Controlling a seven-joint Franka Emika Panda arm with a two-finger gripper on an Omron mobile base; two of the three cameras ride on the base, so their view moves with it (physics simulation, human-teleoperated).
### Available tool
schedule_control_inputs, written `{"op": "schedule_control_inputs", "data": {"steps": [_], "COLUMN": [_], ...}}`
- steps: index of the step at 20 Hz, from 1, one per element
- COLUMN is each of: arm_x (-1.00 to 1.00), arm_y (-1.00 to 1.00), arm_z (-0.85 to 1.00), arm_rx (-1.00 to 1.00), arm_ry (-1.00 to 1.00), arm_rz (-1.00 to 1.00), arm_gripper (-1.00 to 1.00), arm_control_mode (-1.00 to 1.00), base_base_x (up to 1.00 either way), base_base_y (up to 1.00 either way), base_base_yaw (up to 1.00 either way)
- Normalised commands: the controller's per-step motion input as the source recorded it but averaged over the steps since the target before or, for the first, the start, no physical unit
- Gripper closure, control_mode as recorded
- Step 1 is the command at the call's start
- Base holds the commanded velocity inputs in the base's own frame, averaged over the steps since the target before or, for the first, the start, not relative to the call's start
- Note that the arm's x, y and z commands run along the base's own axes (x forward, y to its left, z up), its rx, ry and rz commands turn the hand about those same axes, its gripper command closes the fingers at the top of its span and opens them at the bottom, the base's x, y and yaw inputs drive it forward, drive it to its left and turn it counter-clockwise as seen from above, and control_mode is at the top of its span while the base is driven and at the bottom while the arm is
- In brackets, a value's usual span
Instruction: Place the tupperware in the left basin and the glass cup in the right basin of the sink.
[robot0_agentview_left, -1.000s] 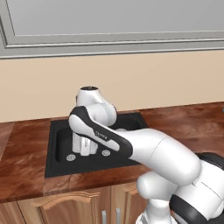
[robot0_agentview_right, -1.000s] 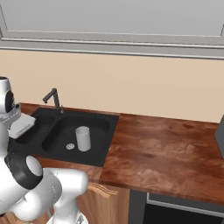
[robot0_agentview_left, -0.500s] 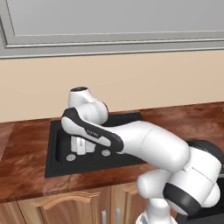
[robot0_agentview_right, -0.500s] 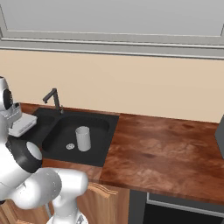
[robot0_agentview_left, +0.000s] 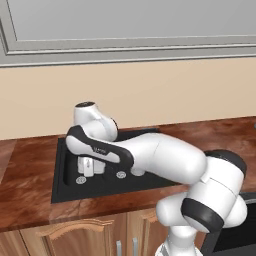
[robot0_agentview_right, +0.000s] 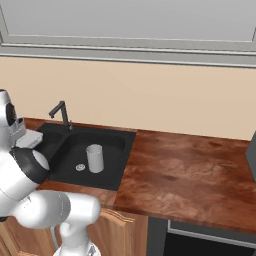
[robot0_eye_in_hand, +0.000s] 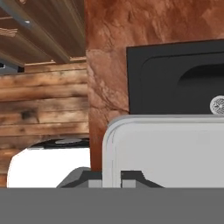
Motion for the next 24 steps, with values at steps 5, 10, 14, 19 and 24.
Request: {"op": "schedule_control_inputs", "data": {"steps": [5,10,14,19,24], "arm_x": [0.18,0.18,0.23,0.28,0.26], "arm_y": [0.05,0.04,0.03,0.10,0.10], "arm_z": [-0.12,-0.15,-0.16,-0.17,-0.18], "arm_rx": [0.00,0.00,0.00,0.00,0.00], "arm_ry": [-0.03,-0.01,0.00,0.00,0.00], "arm_rz": [0.00,0.00,0.00,0.00,0.00], "arm_gripper": [1.00,1.00,1.00,1.00,1.00], "arm_control_mode": [-1.00,-1.00,-1.00,-1.00,-1.00], "base_base_x": [0.00,0.00,0.00,0.00,0.00], "base_base_y": [0.00,0.00,0.00,0.00,0.00], "base_base_yaw": [0.00,0.00,0.00,0.00,0.00]}}
